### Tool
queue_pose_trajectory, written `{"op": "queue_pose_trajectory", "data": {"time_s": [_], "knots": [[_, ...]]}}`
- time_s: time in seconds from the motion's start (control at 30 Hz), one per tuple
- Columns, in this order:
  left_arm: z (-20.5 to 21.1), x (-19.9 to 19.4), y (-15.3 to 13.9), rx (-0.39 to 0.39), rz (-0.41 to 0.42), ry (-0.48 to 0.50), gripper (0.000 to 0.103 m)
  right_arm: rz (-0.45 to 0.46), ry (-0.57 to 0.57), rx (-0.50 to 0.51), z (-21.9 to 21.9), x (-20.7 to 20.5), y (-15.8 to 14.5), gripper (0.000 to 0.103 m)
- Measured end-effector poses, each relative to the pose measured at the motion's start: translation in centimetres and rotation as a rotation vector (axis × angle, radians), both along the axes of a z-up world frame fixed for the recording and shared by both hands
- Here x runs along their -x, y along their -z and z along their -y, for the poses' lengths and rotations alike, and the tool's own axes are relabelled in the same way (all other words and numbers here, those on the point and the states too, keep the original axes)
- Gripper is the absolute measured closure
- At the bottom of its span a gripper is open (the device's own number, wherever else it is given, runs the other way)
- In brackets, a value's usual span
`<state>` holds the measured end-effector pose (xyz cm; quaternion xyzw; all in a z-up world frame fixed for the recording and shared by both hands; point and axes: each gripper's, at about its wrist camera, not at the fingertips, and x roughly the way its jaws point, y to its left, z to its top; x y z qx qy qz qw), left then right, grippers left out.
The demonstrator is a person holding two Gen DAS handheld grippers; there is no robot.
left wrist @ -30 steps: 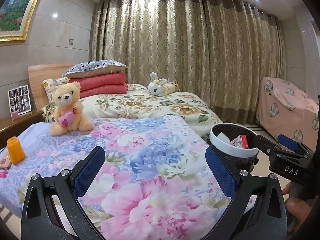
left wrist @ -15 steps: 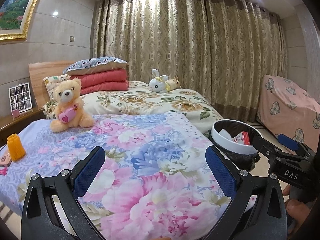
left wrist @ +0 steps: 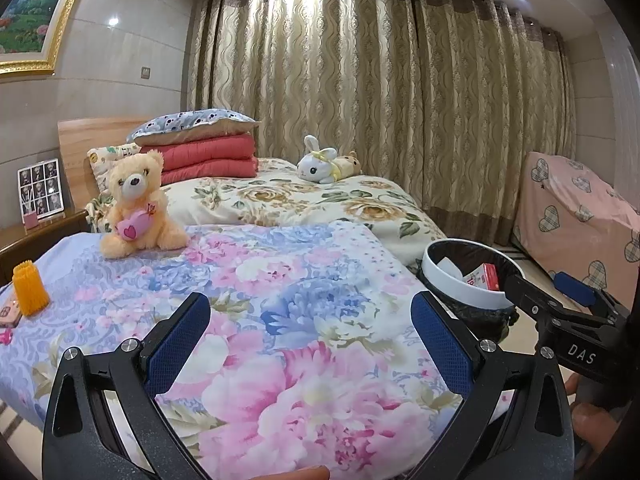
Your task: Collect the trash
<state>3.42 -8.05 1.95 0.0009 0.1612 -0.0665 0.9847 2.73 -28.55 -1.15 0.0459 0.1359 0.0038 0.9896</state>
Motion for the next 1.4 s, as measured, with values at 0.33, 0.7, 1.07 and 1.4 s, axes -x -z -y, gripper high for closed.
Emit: {"op": "queue_pose_trajectory", "data": {"time_s": [0.33, 0.7, 1.07, 1.4], "knots": [[-0.16, 0.01, 0.12, 0.006, -0.003, 0.003, 0.000, -0.003, 0.000, -0.002, -0.08, -0.05, 0.01, 0.000], [-0.06, 0.05, 0.08, 0.007, -0.005, 0.007, 0.000, -0.007, -0.004, -0.002, -0.36, -0.06, 0.06, 0.000], [-0.04, 0.00, 0.09, 0.006, -0.010, 0.008, 0.000, -0.011, -0.005, -0.009, -0.55, 0.11, 0.01, 0.000], [-0.06, -0.08, 0.14, 0.003, -0.014, 0.014, 0.000, -0.014, -0.007, -0.013, -0.44, 0.07, 0.11, 0.000]]}}
